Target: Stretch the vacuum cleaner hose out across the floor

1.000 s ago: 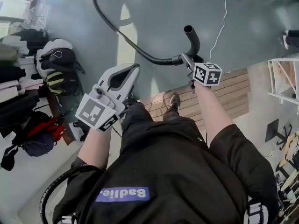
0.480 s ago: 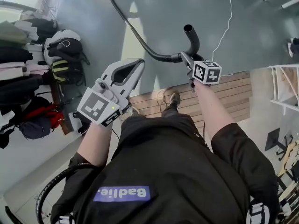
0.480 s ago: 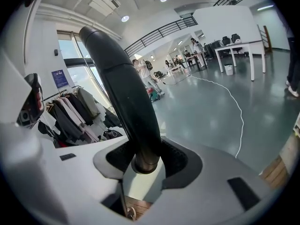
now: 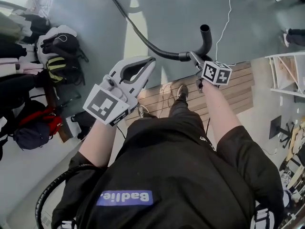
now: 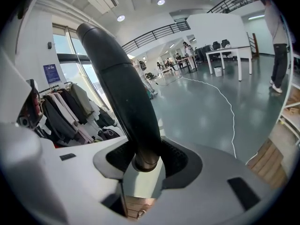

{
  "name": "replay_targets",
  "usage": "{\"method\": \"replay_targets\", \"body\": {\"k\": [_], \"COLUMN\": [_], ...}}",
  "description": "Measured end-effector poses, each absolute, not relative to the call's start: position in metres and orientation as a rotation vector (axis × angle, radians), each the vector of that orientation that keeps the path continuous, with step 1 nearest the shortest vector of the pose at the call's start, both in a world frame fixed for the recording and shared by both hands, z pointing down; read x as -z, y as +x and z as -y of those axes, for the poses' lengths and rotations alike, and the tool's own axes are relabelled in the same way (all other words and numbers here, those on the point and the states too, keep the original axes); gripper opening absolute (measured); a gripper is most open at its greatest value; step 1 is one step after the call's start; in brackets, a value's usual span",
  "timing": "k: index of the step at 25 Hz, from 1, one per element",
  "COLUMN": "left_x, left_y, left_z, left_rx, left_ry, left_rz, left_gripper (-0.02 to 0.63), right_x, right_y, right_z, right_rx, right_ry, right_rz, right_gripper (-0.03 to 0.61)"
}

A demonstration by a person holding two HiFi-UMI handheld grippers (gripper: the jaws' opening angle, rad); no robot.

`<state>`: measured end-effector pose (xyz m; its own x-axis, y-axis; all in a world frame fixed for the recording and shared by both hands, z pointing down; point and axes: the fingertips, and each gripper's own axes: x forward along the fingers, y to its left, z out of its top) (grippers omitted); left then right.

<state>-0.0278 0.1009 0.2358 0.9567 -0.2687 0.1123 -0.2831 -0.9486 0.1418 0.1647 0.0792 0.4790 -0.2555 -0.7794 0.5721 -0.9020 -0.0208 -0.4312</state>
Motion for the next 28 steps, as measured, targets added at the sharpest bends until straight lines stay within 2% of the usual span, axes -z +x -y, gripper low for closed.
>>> {"method": "replay_targets", "body": {"k": [7,14,18,28], "left_x": [-0.246,-0.278,-0.300,-0.400], "left_y": [-0.107,-0.144,-0.131,-0.052], "left_z": [-0.143,-0.169,-0.187,-0.249], "left_rx": [-0.081,-0.111,-0.145,-0.222], "left_ry": [2.950,2.891,2.890,2.876], "left_rz": [0.336,0.415,0.469,0.542], "left_gripper": [-0.005,-0.005,-0.005,-0.005], "right_x": [-0.501,-0.528,-0.567,-0.769], "right_y": [0.084,0.057,0.058,0.063], "right_z": [-0.128,-0.154,-0.170,-0.265], "right_rx": [-1.196,-1.243,-1.319,-1.734], "right_ry": [1.830,1.791,1.758,1.589], "right_rz": [2.000,1.986,1.998,1.901], "right_gripper": [0.175,0.175,0.175,0.175]}}
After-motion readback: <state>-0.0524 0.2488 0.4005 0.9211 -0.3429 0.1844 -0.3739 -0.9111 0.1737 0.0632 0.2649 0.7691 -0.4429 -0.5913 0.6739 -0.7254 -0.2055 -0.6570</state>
